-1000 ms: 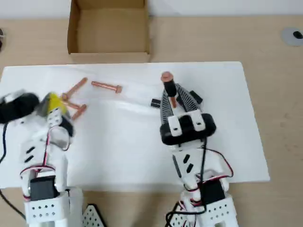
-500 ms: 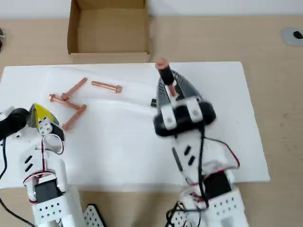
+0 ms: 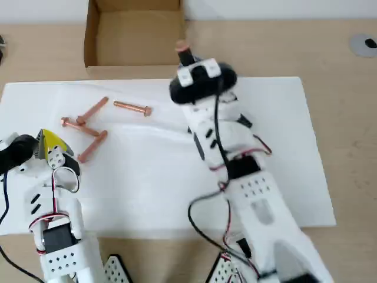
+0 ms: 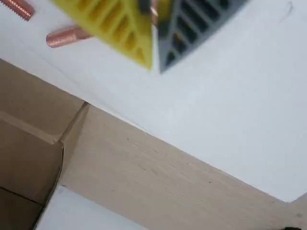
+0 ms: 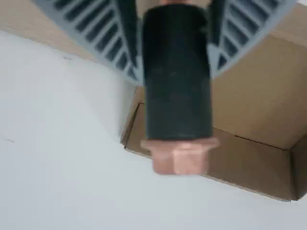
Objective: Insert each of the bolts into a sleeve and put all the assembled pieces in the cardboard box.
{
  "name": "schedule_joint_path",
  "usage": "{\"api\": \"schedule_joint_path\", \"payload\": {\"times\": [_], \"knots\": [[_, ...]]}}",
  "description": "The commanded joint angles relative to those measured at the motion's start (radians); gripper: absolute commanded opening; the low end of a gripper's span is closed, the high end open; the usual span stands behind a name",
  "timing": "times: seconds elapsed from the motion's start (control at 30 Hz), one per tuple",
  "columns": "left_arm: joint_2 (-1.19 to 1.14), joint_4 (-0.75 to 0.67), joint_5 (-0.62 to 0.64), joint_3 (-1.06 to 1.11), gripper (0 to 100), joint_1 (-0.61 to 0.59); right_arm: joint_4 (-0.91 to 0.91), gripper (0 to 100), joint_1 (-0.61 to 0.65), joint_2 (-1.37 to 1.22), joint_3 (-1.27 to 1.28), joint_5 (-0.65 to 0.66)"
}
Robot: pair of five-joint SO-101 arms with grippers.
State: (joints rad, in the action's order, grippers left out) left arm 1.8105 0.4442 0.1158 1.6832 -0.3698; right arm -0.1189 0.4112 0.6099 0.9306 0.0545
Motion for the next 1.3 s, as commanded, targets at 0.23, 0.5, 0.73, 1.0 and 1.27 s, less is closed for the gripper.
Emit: {"api": "schedule_joint_path", "payload": {"times": [0.23,0.5,0.73,1.0,1.27], "knots": [[0.013,-0.014,-0.003,0.009,1,-0.003,-0.046,1.1,0.015,-0.456,-0.504,0.029],[0.013,0.077,-0.003,0.009,1,0.026,-0.043,1.1,0.048,-0.857,-0.848,0.115],[0.013,0.258,-0.003,0.009,1,0.138,0.043,1.1,0.045,-1.162,-1.161,0.149],[0.013,0.256,-0.003,0.009,1,0.137,0.144,1.1,0.028,-1.368,-1.425,0.147],[0.013,0.256,-0.003,0.009,1,0.137,0.287,1.1,-0.019,-1.598,-1.773,0.150]]}}
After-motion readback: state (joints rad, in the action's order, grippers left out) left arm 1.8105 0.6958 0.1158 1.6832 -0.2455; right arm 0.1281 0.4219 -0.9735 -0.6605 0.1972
